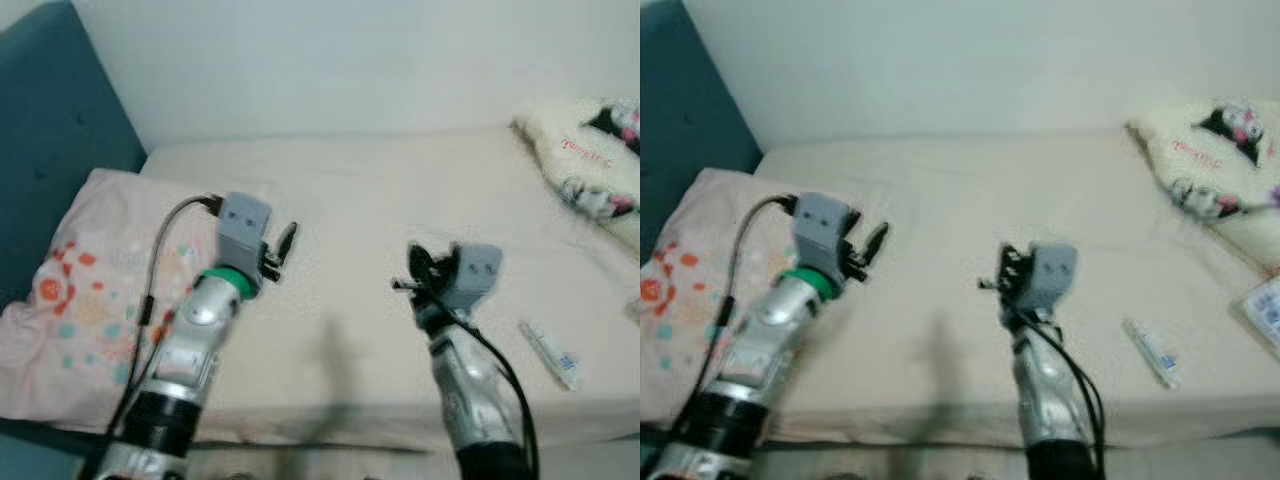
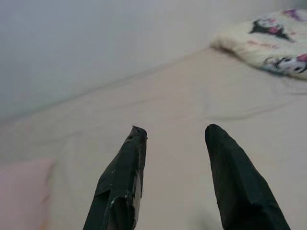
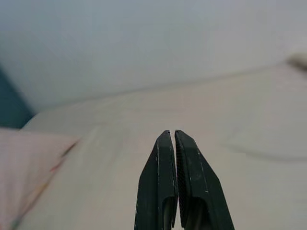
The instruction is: Clean up the room
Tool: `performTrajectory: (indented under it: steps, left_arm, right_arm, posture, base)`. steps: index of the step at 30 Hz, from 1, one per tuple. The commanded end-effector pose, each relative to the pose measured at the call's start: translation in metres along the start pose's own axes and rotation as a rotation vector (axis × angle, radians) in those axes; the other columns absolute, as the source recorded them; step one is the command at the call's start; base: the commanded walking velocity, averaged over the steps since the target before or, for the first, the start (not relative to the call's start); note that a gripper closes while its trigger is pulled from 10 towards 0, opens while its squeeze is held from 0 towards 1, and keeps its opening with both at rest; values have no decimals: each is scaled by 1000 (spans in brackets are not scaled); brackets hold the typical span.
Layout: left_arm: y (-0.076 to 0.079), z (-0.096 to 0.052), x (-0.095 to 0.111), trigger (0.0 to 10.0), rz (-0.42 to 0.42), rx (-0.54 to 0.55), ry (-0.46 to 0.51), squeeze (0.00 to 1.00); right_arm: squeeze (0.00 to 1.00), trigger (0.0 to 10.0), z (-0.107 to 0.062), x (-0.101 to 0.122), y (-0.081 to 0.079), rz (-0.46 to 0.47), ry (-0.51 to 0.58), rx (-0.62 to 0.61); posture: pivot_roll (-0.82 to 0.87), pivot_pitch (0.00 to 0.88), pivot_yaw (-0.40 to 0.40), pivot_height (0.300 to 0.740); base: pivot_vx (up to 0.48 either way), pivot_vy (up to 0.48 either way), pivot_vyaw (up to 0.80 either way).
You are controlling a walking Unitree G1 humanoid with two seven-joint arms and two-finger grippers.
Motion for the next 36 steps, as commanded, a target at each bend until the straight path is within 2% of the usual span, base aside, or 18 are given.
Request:
performTrajectory:
  steps: [1,22,27,33,36]
  left_arm:
    - [-8,-4,-9,10000,1,24,-33,0]
    - [-8,-3,-10,10000,5,23,-43,0]
    - [-8,-3,-11,10000,7,26,-49,0]
    - [-12,-1,-14,10000,3,54,-70,0]
    - [-13,-1,-16,10000,-13,61,-80,0]
  right_arm:
    - [0,10000,-4,-9,-7,16,-28,11]
    - [0,10000,-6,-6,-12,47,-11,33]
    - [0,10000,-4,-6,-14,30,-16,39]
    - [0,10000,-4,-6,-14,35,-15,40]
    - [0,10000,-4,-6,-14,37,-15,38]
  posture:
    - [-41,0,106,740]
    - [-42,0,111,740]
    - [-43,0,110,740]
    - [-43,0,109,740]
    - [-44,0,110,740]
  base:
    - [0,-472,0]
    - [0,-471,0]
    - [0,-444,0]
    - [0,0,0]
    - [0,368,0]
Point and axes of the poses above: a point about 5 cm out from each wrist's last joint towards the gripper, its own z axis pointing out of the wrist towards the gripper, its own x axis along the axis of the wrist's last joint, y = z × x, the point moved 4 cm from there along z, pointing out of the wrist towards the gripper, and after that the axes turned 10 degrees about -z, right-handed, at the moved point
